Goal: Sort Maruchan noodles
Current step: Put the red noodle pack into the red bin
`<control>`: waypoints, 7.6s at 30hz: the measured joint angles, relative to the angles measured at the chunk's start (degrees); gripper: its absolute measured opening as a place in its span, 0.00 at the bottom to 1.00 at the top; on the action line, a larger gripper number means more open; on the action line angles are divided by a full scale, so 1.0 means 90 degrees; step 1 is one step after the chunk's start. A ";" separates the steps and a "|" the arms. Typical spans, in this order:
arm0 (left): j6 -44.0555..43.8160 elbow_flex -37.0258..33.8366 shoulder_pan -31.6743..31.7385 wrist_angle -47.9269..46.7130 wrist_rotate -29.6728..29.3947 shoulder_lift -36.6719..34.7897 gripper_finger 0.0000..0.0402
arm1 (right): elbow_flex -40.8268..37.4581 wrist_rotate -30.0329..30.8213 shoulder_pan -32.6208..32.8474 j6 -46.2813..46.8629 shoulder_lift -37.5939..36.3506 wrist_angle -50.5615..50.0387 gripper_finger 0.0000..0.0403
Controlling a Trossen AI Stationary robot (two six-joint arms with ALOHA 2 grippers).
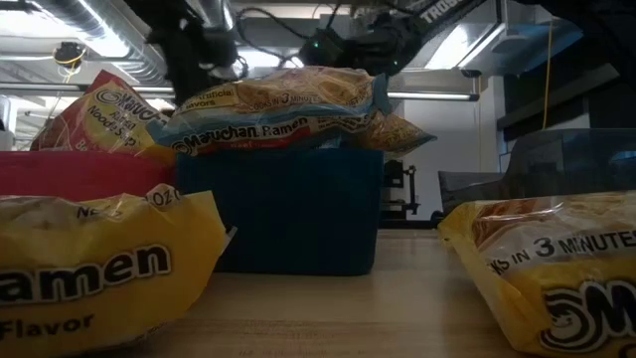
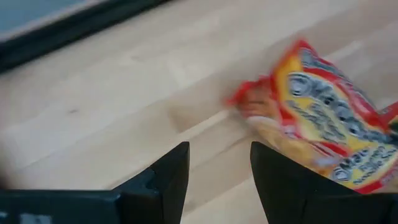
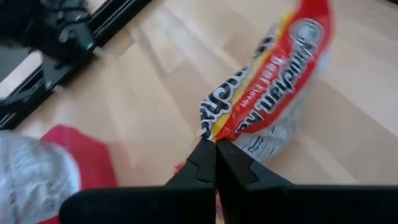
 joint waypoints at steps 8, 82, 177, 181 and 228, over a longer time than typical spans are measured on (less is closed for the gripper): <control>-0.0002 0.0002 0.0185 -0.0986 -0.0762 -0.0689 0.41 | 0.1292 0.0487 0.0511 -0.0706 0.0000 -0.1227 0.00; 0.0993 0.0002 0.0586 -0.1561 -0.0820 -0.0713 0.41 | 0.2981 -0.0532 0.3329 -0.0708 0.0641 -0.1121 0.00; 0.1141 0.0007 0.0396 -0.1551 -0.0844 -0.0716 0.41 | 0.4953 -0.1865 0.2650 -0.0018 0.1870 -0.3389 0.40; 0.1141 0.0007 0.0396 -0.1551 -0.0844 -0.0715 0.41 | 0.4930 -0.1695 0.2737 -0.0175 0.1954 -0.3706 0.39; 0.1105 0.0000 0.0399 -0.1540 -0.0814 -0.0714 0.41 | 0.4936 -0.1522 0.2514 -0.0317 0.2934 -0.3201 0.15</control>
